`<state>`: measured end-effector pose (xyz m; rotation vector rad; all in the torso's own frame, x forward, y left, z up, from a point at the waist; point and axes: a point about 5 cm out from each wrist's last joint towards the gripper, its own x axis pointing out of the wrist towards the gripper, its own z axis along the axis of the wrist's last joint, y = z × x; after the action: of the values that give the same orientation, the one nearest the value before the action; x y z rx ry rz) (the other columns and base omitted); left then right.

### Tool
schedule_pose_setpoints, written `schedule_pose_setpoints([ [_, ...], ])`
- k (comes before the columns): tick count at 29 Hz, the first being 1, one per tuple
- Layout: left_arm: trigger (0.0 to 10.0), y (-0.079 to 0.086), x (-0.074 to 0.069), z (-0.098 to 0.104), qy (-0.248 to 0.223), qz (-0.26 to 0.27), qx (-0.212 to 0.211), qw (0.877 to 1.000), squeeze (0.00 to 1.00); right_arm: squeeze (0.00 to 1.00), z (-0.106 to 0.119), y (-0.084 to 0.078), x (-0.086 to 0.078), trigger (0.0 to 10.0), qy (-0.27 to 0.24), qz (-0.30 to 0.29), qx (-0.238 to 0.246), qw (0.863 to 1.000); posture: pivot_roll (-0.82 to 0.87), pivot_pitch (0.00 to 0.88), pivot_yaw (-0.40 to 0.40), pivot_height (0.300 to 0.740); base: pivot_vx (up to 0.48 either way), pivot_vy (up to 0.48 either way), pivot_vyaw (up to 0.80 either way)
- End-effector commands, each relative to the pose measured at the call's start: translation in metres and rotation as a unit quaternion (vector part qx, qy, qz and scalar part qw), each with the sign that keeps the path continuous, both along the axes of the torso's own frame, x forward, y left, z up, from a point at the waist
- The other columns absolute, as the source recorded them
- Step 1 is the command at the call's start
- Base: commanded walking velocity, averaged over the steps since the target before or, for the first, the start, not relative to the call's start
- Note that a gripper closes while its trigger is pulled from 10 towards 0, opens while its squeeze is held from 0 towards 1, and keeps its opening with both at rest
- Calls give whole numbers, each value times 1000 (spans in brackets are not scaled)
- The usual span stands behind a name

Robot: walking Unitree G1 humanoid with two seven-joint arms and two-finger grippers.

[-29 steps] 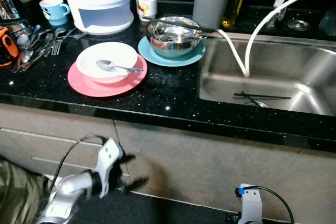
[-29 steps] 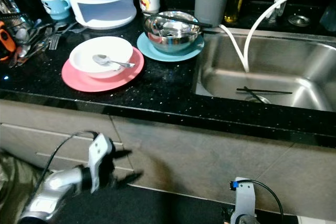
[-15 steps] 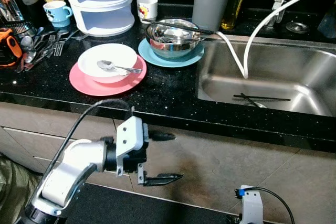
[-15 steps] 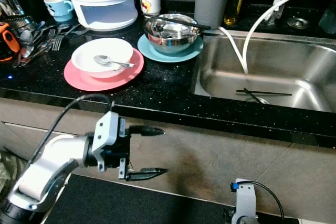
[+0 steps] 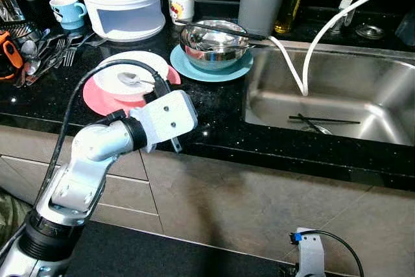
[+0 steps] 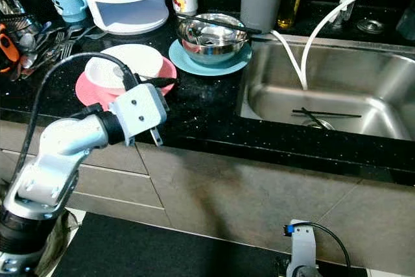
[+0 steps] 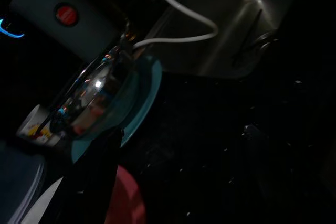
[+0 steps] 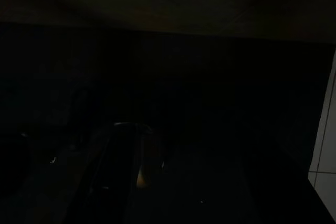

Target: Kitchen organization

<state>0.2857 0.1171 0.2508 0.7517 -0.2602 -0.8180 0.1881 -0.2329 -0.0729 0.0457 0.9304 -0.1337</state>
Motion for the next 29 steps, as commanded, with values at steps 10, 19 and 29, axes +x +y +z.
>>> schedule_pose_setpoints([
  [10, 10000, 10, 5, 12, -51, 60, 48, 996, 0, 0, -2, -2, -5, 10000, 13, 4, -9, 1000, 56, 95, -19, 740, 0, 0, 0],
  [19, 10000, 41, 7, 3, -35, 133, 92, 986, 0, 0, -2, -2, -5, 10000, 17, 13, -14, 1000, 63, 89, -17, 740, 0, 0, 0],
  [29, 10000, 56, 9, 3, -45, 177, 111, 977, 0, 0, -2, -3, -5, 10000, 18, 15, -17, 1000, 66, 95, -19, 740, 0, 0, 0],
])
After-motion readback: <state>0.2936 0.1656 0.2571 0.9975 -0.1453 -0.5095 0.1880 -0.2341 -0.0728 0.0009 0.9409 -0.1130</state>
